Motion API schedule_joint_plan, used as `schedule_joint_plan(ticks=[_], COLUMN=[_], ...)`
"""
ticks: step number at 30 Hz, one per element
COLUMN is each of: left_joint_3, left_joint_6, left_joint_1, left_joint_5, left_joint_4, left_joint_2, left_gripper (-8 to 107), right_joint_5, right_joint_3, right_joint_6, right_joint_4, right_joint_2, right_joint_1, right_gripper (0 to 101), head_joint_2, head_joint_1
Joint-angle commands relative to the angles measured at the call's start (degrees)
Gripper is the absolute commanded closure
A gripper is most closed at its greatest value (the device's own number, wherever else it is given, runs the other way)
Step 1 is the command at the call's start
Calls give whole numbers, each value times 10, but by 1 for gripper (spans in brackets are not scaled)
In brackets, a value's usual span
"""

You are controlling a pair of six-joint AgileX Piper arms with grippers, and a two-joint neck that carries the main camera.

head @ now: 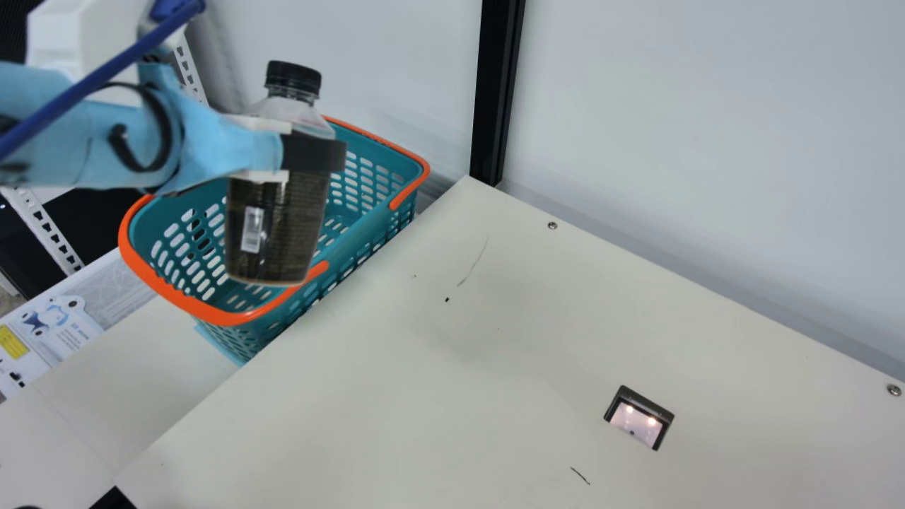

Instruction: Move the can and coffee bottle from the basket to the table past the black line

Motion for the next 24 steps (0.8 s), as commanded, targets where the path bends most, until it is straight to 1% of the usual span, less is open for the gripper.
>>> schedule_joint_plan(ticks=[1,9,15,19,24], left_joint_3=[1,-22,-49,-67,-89], left_joint_6=[-54,-180,-258,-316,-416], left_joint_1=[-8,-35,-76,-122,-219], left_joint_5=[21,93,125,130,122], left_joint_4=[16,34,49,77,149], left_joint_2=[-24,-61,-63,-51,-20], left_gripper=[89,89,89,89,89], right_joint_5=[0,0,0,0,0], right_joint_3=[0,0,0,0,0], right_joint_6=[0,0,0,0,0], right_joint_4=[0,0,0,0,0], right_joint_2=[0,0,0,0,0], right_joint_1=[0,0,0,0,0], right_gripper=[0,0,0,0,0], head_joint_2=[9,9,-12,-47,-115], head_joint_1=[-12,-11,2,22,62])
